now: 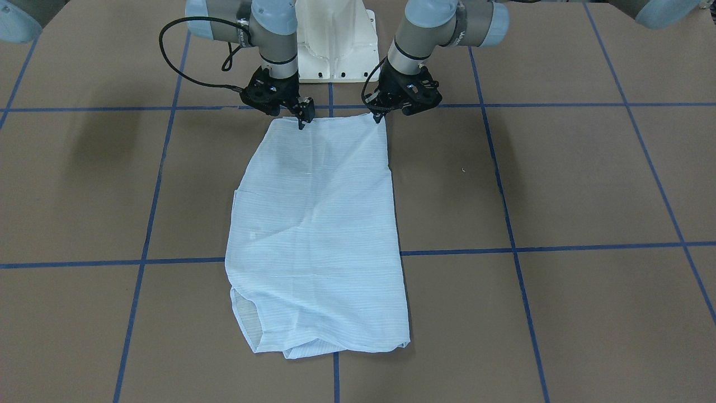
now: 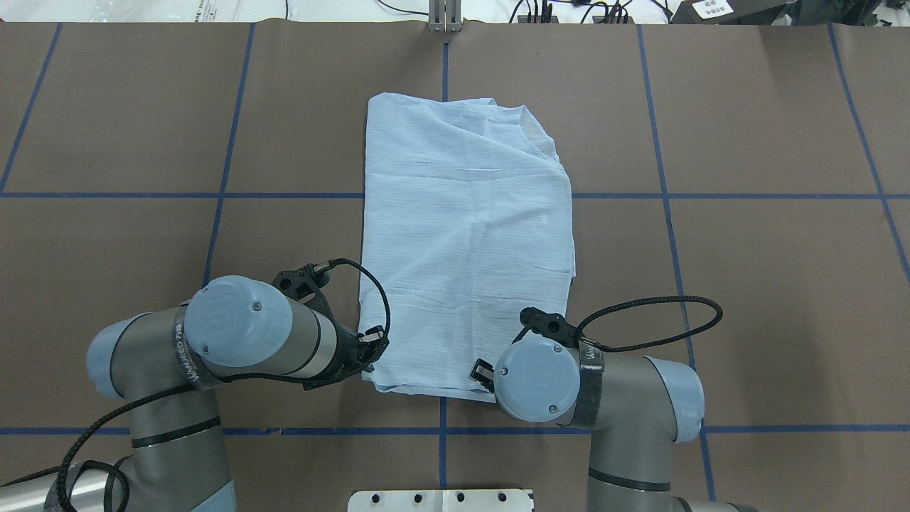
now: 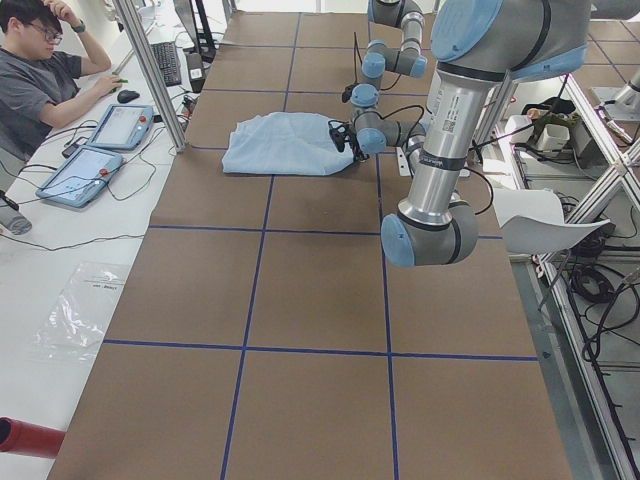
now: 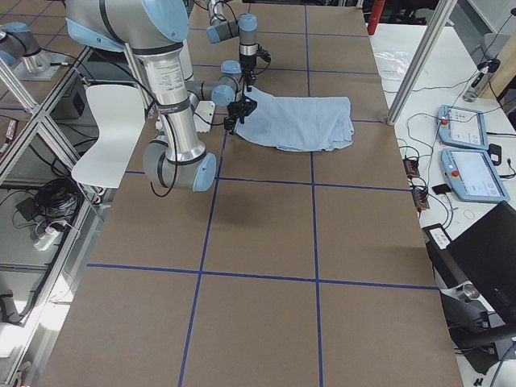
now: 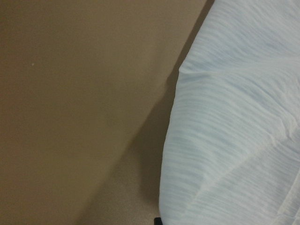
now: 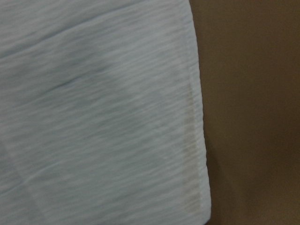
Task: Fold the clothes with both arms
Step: 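Grasp the near edge of the shirt with both grippers, then lift the near edge with both grippers and pull it toward the robot, then carry the near edge with both grippers over the shirt to its far edge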
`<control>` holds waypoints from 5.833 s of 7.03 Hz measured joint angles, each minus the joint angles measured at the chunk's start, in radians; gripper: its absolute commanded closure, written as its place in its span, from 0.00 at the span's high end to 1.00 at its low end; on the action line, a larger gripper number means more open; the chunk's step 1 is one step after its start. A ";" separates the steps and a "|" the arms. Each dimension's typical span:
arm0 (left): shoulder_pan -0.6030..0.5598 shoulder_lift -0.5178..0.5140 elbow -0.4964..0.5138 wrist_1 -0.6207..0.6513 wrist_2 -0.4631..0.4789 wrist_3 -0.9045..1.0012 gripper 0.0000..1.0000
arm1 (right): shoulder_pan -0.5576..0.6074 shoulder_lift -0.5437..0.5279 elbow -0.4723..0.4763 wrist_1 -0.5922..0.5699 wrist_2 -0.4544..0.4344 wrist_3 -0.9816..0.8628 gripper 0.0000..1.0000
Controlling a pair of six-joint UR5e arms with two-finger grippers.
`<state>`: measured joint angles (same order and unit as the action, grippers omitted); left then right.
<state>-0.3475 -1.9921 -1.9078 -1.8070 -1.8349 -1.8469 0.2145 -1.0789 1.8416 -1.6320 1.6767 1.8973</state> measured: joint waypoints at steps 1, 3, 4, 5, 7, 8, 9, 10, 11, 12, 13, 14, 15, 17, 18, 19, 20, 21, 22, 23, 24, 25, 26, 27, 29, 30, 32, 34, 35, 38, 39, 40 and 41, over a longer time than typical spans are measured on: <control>0.000 0.000 0.001 0.000 0.000 0.000 0.00 | -0.006 -0.002 -0.001 0.001 -0.005 -0.003 1.00; 0.000 0.000 0.002 0.000 0.000 0.000 0.00 | -0.008 -0.002 -0.005 0.004 -0.013 -0.007 1.00; 0.000 0.000 0.002 0.000 0.000 0.000 0.00 | -0.006 -0.002 -0.005 0.009 -0.022 -0.007 1.00; -0.001 0.000 0.003 0.000 0.000 0.000 0.00 | -0.004 -0.003 -0.006 0.025 -0.035 -0.005 1.00; -0.001 0.000 0.003 0.000 0.000 0.000 0.00 | -0.005 -0.014 -0.008 0.060 -0.049 0.001 1.00; -0.001 0.000 0.004 0.000 0.000 0.000 0.00 | -0.010 -0.022 -0.009 0.065 -0.051 0.002 1.00; 0.000 0.000 0.005 0.000 0.000 0.000 0.00 | -0.015 -0.027 -0.010 0.066 -0.052 0.003 1.00; 0.000 0.000 0.005 0.000 0.000 0.000 0.00 | -0.019 -0.030 -0.010 0.067 -0.052 0.004 0.92; 0.000 0.000 0.006 0.000 0.000 0.000 0.00 | -0.021 -0.031 -0.010 0.067 -0.052 0.005 0.60; 0.000 0.000 0.006 0.000 0.001 0.000 0.00 | -0.022 -0.030 -0.010 0.067 -0.052 0.007 0.30; 0.000 0.000 0.006 0.000 0.001 0.000 0.00 | -0.023 -0.029 -0.009 0.068 -0.052 0.008 0.07; -0.001 0.000 0.007 0.000 0.002 0.000 0.00 | -0.023 -0.029 -0.010 0.067 -0.052 0.007 0.00; -0.001 0.000 0.008 0.000 0.002 0.000 0.00 | -0.022 -0.028 -0.010 0.066 -0.052 0.004 0.00; -0.001 0.000 0.010 0.000 0.002 0.000 0.00 | -0.017 -0.021 -0.008 0.065 -0.052 -0.001 0.00; -0.001 -0.001 0.011 0.000 0.002 0.000 0.00 | -0.015 -0.021 -0.008 0.063 -0.052 -0.002 0.00; -0.001 -0.001 0.013 0.000 0.001 0.000 0.00 | -0.012 -0.021 -0.007 0.062 -0.052 -0.003 0.00; -0.001 -0.001 0.017 -0.001 0.001 0.000 0.00 | -0.007 -0.019 -0.006 0.062 -0.051 -0.005 0.00; -0.001 -0.001 0.019 -0.001 0.000 0.000 0.00 | -0.004 -0.018 -0.005 0.061 -0.051 -0.005 0.00; -0.001 0.000 0.020 -0.001 0.000 0.000 0.00 | -0.001 -0.016 -0.003 0.060 -0.050 -0.006 0.00; -0.001 -0.001 0.021 -0.002 0.000 0.001 0.00 | 0.000 -0.015 -0.001 0.060 -0.049 -0.006 0.00; -0.001 -0.001 0.021 -0.003 0.000 0.001 0.00 | 0.000 -0.015 0.000 0.059 -0.049 -0.006 0.00; -0.001 -0.001 0.021 -0.003 0.000 0.001 0.00 | 0.002 -0.013 0.001 0.060 -0.049 -0.006 0.00; -0.001 -0.001 0.021 -0.003 0.000 0.001 0.00 | 0.004 -0.011 0.001 0.060 -0.048 -0.006 0.00; -0.002 -0.002 0.020 -0.003 0.000 0.001 0.00 | 0.009 -0.008 0.008 0.060 -0.047 -0.004 0.00; -0.003 -0.003 0.004 0.000 -0.004 -0.001 0.00 | 0.020 -0.014 0.057 0.058 -0.040 -0.002 0.00; -0.003 -0.001 -0.020 0.004 -0.006 -0.004 0.00 | 0.025 -0.027 0.084 0.057 -0.036 -0.005 0.00; 0.016 0.011 -0.114 0.048 -0.013 -0.024 0.00 | 0.018 -0.081 0.191 0.057 -0.020 -0.014 0.00; 0.097 0.020 -0.229 0.157 -0.034 -0.076 0.00 | -0.005 -0.124 0.314 0.057 0.071 -0.016 0.00; 0.140 0.020 -0.270 0.202 -0.038 -0.103 0.00 | -0.008 -0.133 0.360 0.057 0.152 -0.017 0.00; 0.167 0.022 -0.363 0.317 -0.041 -0.120 0.00 | 0.044 -0.126 0.399 0.058 0.247 -0.022 0.00; 0.132 0.018 -0.357 0.325 -0.042 -0.107 0.00 | 0.090 -0.110 0.378 0.059 0.247 -0.048 0.00; 0.065 0.009 -0.335 0.326 -0.047 -0.072 0.00 | 0.145 -0.081 0.342 0.059 0.243 -0.097 0.00; -0.015 -0.004 -0.304 0.325 -0.069 -0.021 0.00 | 0.204 -0.037 0.296 0.060 0.241 -0.147 0.00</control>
<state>-0.3626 -1.9965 -2.2118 -1.4820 -1.9034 -1.8676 0.4183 -1.1154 2.1374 -1.5724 1.9178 1.7508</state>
